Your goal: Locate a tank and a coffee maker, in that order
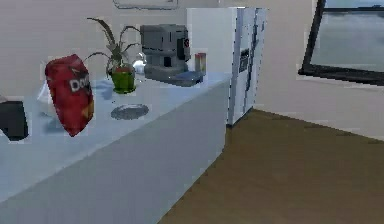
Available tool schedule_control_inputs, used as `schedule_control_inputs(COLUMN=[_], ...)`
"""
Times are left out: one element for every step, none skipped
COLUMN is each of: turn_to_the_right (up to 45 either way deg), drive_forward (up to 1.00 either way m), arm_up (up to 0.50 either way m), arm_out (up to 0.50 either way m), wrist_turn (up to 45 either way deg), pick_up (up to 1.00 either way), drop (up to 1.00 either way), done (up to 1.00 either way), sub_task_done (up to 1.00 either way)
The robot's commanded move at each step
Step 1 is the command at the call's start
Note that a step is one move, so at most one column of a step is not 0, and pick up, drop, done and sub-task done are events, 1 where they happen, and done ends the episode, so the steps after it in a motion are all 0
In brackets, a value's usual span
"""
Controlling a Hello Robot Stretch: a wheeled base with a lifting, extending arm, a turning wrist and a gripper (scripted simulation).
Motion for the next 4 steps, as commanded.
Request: schedule_control_inputs(turn_to_the_right=[12.0, 0.0, -30.0, 0.0], drive_forward=[0.0, 0.8, 0.0, 0.0], arm_up=[0.0, 0.0, 0.0, 0.0], arm_out=[0.0, 0.0, 0.0, 0.0], wrist_turn=[0.0, 0.0, 0.0, 0.0], pick_up=[0.0, 0.0, 0.0, 0.0], drop=[0.0, 0.0, 0.0, 0.0], done=[0.0, 0.0, 0.0, 1.0], sub_task_done=[0.0, 0.0, 0.0, 0.0])
